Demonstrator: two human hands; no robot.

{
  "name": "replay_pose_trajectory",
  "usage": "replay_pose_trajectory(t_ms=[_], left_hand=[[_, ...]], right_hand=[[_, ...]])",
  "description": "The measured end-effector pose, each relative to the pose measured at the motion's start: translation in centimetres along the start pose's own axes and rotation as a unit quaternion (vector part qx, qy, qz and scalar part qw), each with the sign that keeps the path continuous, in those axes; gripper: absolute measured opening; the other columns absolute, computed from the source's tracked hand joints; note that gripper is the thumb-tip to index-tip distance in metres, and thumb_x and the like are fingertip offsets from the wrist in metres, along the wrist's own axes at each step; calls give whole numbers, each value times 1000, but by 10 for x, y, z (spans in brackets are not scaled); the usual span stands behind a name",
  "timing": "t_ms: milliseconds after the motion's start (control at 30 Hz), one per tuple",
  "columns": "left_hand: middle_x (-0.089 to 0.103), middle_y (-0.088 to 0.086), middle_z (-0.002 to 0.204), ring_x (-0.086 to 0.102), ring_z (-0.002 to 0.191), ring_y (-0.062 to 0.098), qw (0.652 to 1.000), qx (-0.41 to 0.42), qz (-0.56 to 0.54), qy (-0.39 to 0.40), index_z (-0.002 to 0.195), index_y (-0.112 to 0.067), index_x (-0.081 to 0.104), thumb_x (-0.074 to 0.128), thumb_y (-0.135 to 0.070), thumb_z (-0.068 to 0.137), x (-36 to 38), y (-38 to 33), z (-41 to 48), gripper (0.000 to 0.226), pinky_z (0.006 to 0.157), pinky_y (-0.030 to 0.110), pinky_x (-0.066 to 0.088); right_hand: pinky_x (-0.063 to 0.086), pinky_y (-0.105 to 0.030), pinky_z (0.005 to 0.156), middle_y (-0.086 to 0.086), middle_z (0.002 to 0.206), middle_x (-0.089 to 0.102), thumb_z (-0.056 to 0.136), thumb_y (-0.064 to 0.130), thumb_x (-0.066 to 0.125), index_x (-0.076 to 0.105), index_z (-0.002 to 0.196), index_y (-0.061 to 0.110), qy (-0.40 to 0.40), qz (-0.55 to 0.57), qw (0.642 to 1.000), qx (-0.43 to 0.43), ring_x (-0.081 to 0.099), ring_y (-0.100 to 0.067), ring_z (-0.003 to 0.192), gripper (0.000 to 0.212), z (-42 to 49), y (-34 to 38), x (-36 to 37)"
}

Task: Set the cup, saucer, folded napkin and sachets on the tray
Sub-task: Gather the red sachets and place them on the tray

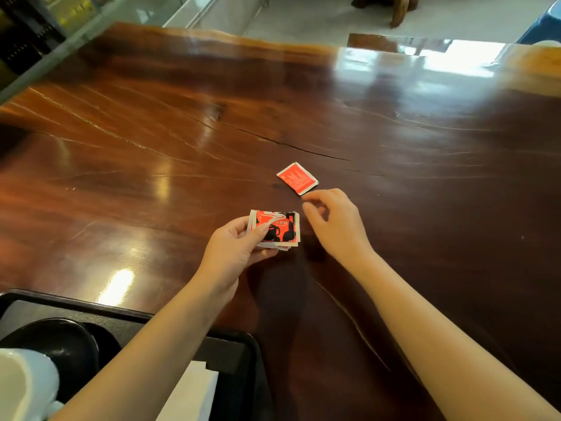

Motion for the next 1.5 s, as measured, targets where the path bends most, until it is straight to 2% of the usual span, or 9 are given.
replay_pose_trajectory(t_ms=[233,433,500,600,733,833,1067,1367,1500], left_hand=[[72,10,102,70,94,22,999,-2,-27,-29,108,-6,64,57,-13,90,-15,-1,8,21,70,28,60],[71,10,100,70,92,22,998,-29,-51,-35,105,-7,65,57,-12,90,-23,1,8,18,66,27,60],[71,11,101,70,90,22,997,-32,-54,-36,104,-8,65,57,-12,90,-26,1,8,17,63,25,60],[70,10,102,69,89,19,997,-43,-50,-38,104,-9,65,57,-12,91,-28,2,4,16,61,24,59],[70,11,100,69,89,20,997,-55,-50,-1,105,-6,64,55,-10,91,-18,-1,-7,17,66,24,60],[70,10,100,69,90,20,997,-37,-45,48,102,-6,66,55,-9,91,-9,-9,-20,16,70,26,60],[73,6,100,69,92,15,983,-10,-91,159,105,-9,67,46,-6,95,1,-33,-63,24,75,26,58],[71,8,104,69,97,18,978,24,-12,206,107,-11,64,45,-16,96,16,-41,-151,23,80,28,57],[71,5,98,70,90,17,982,37,-26,183,106,-11,62,40,-11,98,23,-45,-195,24,74,26,58]], right_hand=[[32,-37,100,-7,133,44,91,38,52,41,134,14,1,-263,964,-39,37,-26,122,51,55,-1,29],[40,-29,72,-14,111,57,95,17,47,55,114,3,-17,-395,909,-132,51,-24,98,25,55,9,38],[38,-29,68,-13,107,60,95,15,44,57,108,3,-9,-359,924,-133,54,-25,94,22,50,13,31],[35,-25,62,-10,108,63,95,17,42,60,110,7,-20,-114,993,27,53,-20,87,26,34,15,7],[48,-25,77,1,109,65,94,18,49,60,112,17,10,145,985,95,61,-16,100,21,-8,26,-9],[52,-31,85,7,105,65,92,20,54,61,110,22,55,121,990,43,62,-13,100,19,-37,42,-14],[41,0,65,8,97,47,90,20,59,64,115,19,-35,31,998,-40,49,0,84,26,-67,66,-36],[42,-6,69,3,104,49,90,22,58,62,120,18,-28,10,994,-104,49,-3,89,30,-140,87,-77],[44,-12,71,1,116,55,91,35,53,53,127,17,-23,44,998,-24,54,-10,95,40,-173,98,-94]])
Point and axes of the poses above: each hand's wrist, its own z-axis towards the middle knuckle, its own x-axis out of the palm, y = z × x, the point moved 2 cm from there along z, towards the middle knuckle
